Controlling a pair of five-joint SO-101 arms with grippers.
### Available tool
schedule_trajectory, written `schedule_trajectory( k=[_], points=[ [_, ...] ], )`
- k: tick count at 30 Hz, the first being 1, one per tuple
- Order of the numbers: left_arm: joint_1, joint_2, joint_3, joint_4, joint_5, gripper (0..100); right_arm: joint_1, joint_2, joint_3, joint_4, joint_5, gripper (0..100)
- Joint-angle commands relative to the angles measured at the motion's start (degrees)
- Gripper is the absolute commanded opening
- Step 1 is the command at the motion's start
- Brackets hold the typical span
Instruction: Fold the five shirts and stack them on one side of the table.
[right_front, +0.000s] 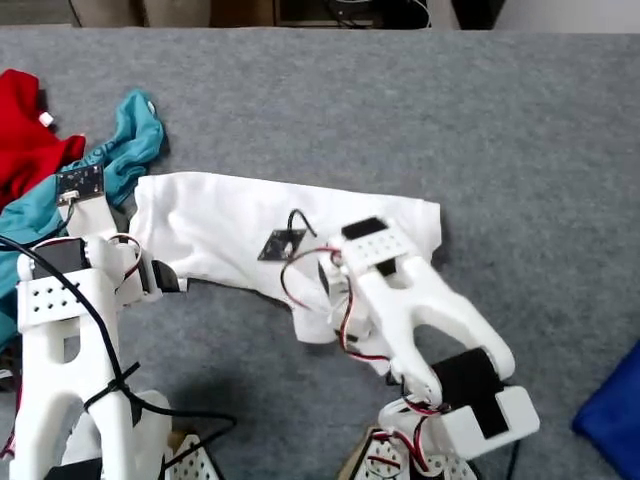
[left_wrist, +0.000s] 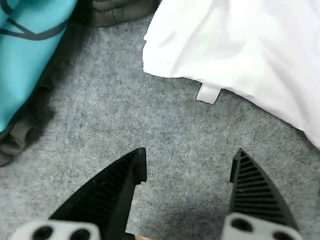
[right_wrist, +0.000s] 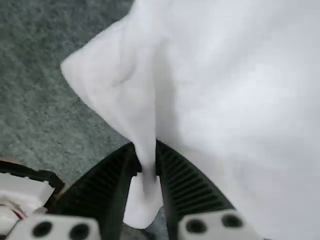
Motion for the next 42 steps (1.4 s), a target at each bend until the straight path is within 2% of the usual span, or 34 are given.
schedule_trajectory(
  k=[1, 6, 16, 30, 42],
  points=[
    [-0.7, -1.36, -0.18, -0.53, -1.49, 28, 1.8, 0.13, -7.6, 5.01, 2.37, 4.4],
    [-0.7, -1.36, -0.09, -0.53, -1.58, 28, 2.95, 0.13, -14.29, 9.14, 5.01, 4.4],
    [-0.7, -1.36, -0.09, -0.53, -1.58, 28, 2.95, 0.4, -18.24, 9.49, 7.47, 4.4],
    [-0.44, -1.36, 1.41, -0.62, -1.67, 28, 3.12, 16.57, -34.33, 9.67, 9.58, 4.4],
    [-0.44, -1.36, 1.41, -0.62, -1.67, 28, 2.95, 19.47, -38.29, 9.76, 12.84, 4.8]
  ],
)
